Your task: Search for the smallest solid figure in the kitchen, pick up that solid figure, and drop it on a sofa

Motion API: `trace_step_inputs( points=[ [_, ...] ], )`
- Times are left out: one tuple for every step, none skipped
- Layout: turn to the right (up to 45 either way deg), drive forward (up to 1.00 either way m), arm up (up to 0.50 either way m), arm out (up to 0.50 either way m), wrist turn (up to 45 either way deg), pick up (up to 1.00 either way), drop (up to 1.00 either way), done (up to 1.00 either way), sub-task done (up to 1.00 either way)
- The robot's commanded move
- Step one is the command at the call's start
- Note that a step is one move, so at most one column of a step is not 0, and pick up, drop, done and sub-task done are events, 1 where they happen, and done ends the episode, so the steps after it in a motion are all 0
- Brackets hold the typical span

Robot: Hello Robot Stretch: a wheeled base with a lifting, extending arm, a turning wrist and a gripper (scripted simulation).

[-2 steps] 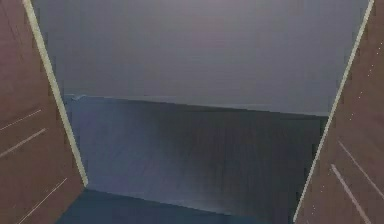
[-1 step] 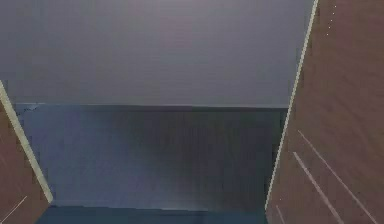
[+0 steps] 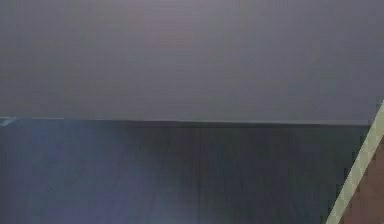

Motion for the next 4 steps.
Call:
trace_step_inputs(
  points=[
    [21.0,0.00,0.00,0.00,0.0,0.00,0.00,0.00,0.00],
    [0.0,1.00,0.00,0.00,0.0,0.00,0.00,0.00,0.00],
    [0.0,0.25,0.00,0.00,0.0,0.00,0.00,0.00,0.00],
    [45.0,0.00,0.00,0.00,0.0,0.00,0.00,0.00,0.00]
  ],
)
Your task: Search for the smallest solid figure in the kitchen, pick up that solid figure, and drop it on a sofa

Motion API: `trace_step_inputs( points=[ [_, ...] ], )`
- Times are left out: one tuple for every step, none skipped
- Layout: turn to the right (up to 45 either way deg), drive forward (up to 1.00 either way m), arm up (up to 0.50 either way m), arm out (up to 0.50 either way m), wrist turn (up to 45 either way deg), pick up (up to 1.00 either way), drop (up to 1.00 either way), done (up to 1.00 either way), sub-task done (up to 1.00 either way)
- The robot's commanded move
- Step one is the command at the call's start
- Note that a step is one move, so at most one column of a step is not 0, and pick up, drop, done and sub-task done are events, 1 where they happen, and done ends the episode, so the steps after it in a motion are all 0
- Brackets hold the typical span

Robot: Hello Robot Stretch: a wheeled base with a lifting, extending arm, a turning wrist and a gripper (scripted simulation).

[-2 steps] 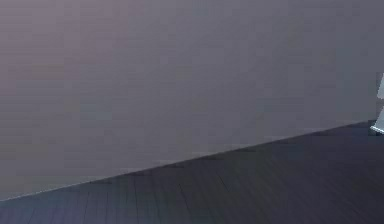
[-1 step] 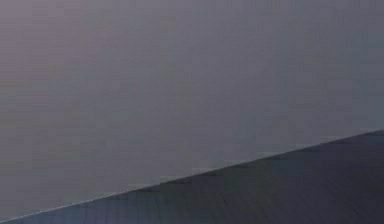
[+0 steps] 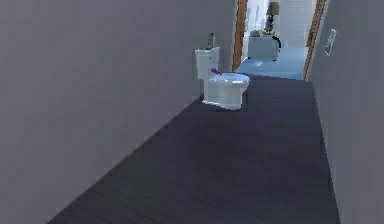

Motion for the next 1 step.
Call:
trace_step_inputs(
  points=[
    [21.0,0.00,0.00,0.00,0.0,0.00,0.00,0.00,0.00]
  ],
)
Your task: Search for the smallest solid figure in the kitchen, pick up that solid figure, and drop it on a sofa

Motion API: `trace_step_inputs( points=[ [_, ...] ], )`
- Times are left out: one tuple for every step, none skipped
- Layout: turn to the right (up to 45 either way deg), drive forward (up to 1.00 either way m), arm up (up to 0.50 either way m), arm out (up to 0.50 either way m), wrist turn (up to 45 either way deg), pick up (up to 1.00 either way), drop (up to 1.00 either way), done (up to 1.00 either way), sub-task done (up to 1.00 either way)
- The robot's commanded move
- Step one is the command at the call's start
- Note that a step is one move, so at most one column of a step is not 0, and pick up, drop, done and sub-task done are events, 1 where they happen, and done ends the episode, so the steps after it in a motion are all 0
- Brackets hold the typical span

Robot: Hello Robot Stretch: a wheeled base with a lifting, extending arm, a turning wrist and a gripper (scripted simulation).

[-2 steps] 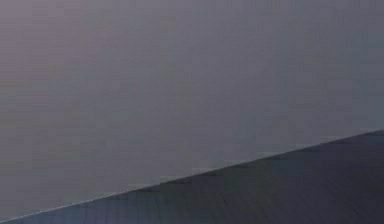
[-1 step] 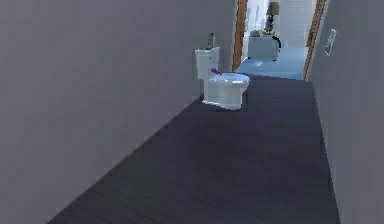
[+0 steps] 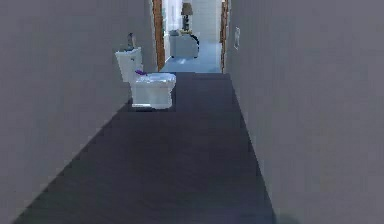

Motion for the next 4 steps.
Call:
trace_step_inputs(
  points=[
    [0.0,1.00,0.00,0.00,0.0,0.00,0.00,0.00,0.00],
    [0.0,1.00,0.00,0.00,0.0,0.00,0.00,0.00,0.00],
    [0.0,1.00,0.00,0.00,0.0,0.00,0.00,0.00,0.00],
    [6.0,0.00,0.00,0.00,0.0,0.00,0.00,0.00,0.00]
  ],
)
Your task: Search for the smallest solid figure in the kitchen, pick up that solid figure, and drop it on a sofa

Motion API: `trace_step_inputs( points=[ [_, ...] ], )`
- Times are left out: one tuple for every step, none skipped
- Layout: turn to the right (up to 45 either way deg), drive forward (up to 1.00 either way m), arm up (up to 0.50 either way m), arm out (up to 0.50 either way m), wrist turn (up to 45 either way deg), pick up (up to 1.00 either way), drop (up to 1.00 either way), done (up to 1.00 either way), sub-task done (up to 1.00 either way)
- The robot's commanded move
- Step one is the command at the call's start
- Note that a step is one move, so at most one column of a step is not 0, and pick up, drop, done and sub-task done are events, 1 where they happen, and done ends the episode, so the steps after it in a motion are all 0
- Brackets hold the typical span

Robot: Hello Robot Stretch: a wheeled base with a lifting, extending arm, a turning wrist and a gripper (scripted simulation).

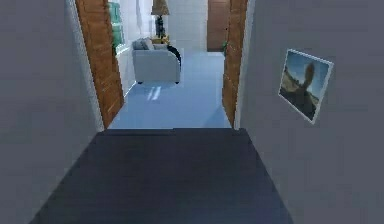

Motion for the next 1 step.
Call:
trace_step_inputs(
  points=[
    [0.0,0.35,0.00,0.00,0.0,0.00,0.00,0.00,0.00]
  ],
)
